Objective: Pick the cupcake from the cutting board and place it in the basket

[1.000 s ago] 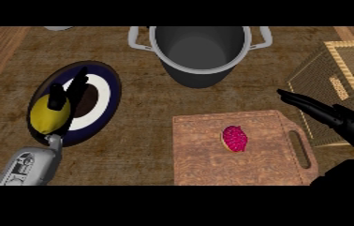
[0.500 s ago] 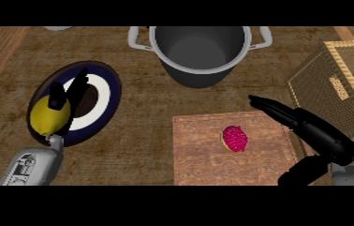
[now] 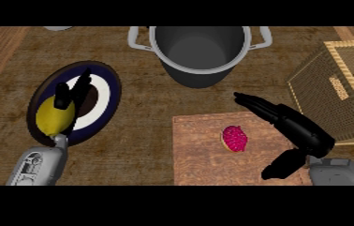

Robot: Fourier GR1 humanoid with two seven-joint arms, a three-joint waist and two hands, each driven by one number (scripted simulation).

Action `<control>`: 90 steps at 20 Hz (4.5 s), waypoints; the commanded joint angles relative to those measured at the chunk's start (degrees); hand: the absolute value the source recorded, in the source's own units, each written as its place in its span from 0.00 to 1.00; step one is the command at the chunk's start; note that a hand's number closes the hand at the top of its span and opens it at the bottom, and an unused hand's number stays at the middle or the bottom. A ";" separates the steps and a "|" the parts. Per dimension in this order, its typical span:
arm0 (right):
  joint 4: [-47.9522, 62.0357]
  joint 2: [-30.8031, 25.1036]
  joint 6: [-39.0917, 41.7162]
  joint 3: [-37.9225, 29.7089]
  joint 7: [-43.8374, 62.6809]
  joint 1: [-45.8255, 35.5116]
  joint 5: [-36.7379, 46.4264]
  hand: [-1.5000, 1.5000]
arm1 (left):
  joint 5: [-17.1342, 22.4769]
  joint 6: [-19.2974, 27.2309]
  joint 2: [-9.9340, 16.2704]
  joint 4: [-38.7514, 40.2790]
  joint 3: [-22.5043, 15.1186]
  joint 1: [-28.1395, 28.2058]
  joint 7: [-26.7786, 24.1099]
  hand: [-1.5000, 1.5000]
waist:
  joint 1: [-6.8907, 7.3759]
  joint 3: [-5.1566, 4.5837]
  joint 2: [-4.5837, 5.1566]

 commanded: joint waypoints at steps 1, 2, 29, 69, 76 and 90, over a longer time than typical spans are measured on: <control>1.12 2.09 -2.88 0.95 -2.20 2.25 3.51 0.00 | -1.14 -1.35 -0.29 0.54 1.66 2.61 -2.69 0.50 | 0.00 -0.01 -0.01; 0.22 2.44 1.09 0.13 1.08 -1.51 0.95 0.00 | -2.37 0.76 -2.53 0.65 0.44 -3.42 2.66 0.50 | -0.08 -0.01 0.00; 12.16 5.95 -10.83 5.89 -9.82 -1.02 16.80 1.00 | -5.68 -3.82 -3.78 3.72 5.83 -2.65 -2.81 0.50 | -0.12 0.00 0.08; -20.38 17.59 -12.68 4.20 85.60 -43.78 15.82 1.00 | -5.02 -5.59 -4.45 -0.37 5.80 -1.22 0.40 0.50 | -0.01 -0.08 -0.31; -15.63 12.63 -6.54 -7.16 84.56 -52.99 12.54 1.00 | -4.34 -6.83 -3.40 0.67 6.91 0.20 -1.43 0.50 | -0.30 -0.09 -0.22; 3.28 -10.26 8.01 -13.59 72.65 -53.63 15.50 1.00 | -3.60 -7.16 -2.20 -0.08 8.30 -1.31 1.25 0.50 | -0.95 -0.06 -0.12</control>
